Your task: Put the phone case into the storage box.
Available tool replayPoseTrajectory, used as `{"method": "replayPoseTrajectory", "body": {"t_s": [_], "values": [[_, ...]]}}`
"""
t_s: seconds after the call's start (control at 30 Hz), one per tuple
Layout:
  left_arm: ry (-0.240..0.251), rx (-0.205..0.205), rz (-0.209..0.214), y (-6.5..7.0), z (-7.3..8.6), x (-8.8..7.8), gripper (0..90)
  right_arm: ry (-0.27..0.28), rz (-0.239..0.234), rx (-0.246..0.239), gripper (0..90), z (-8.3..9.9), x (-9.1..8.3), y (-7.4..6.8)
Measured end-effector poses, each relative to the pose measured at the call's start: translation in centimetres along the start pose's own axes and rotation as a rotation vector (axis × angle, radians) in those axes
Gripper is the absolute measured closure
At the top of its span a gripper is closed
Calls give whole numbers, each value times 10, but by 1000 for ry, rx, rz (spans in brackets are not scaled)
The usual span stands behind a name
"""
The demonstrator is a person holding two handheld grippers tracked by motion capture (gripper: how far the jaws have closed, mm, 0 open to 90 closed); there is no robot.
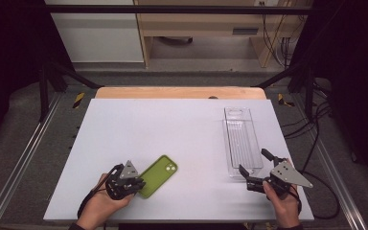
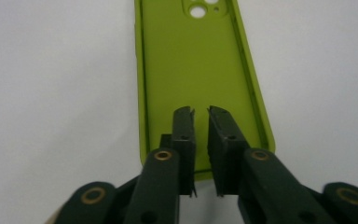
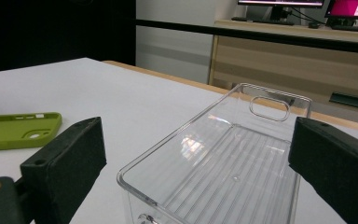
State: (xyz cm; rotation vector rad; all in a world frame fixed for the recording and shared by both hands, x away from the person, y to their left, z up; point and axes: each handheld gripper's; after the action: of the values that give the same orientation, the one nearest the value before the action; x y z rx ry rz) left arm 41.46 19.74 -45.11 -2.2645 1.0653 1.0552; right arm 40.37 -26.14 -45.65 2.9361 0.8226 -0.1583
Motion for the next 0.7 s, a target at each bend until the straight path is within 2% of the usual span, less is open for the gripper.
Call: {"method": "replayPoseTrajectory", "body": {"t_s": [0.03, 0.1, 0.27, 0.43, 0.47, 0.63, 0.7], "values": [[10, 5, -9, 1, -2, 0, 724, -2, 0, 1, 44, 0, 0, 0], [17, 6, -18, 1, -3, 1, 699, -2, 0, 0, 44, 0, 0, 0], [34, 20, -41, 2, -6, 2, 554, 1, 1, 1, 42, 0, 0, 0], [50, 9, -55, 2, -6, 4, 404, -2, 1, -1, 41, 0, 0, 0], [60, -1, -61, 1, -6, 4, 371, -3, 1, 0, 42, 0, 0, 0], [111, -43, -64, 0, -6, 6, 92, -6, 0, 0, 40, 0, 0, -1], [123, -49, -57, 1, -6, 7, 70, -6, 1, -1, 40, 0, 0, -1]]}}
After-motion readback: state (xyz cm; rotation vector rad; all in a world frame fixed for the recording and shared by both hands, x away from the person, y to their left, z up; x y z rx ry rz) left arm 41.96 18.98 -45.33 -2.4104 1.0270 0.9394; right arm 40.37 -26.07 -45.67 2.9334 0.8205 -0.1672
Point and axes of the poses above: each handheld gripper's, and its own axes: x roughly forward along the jaws, z roughly out of its underside, y roughly to its right, and after that the axes turned 1 degree about x, right-handed
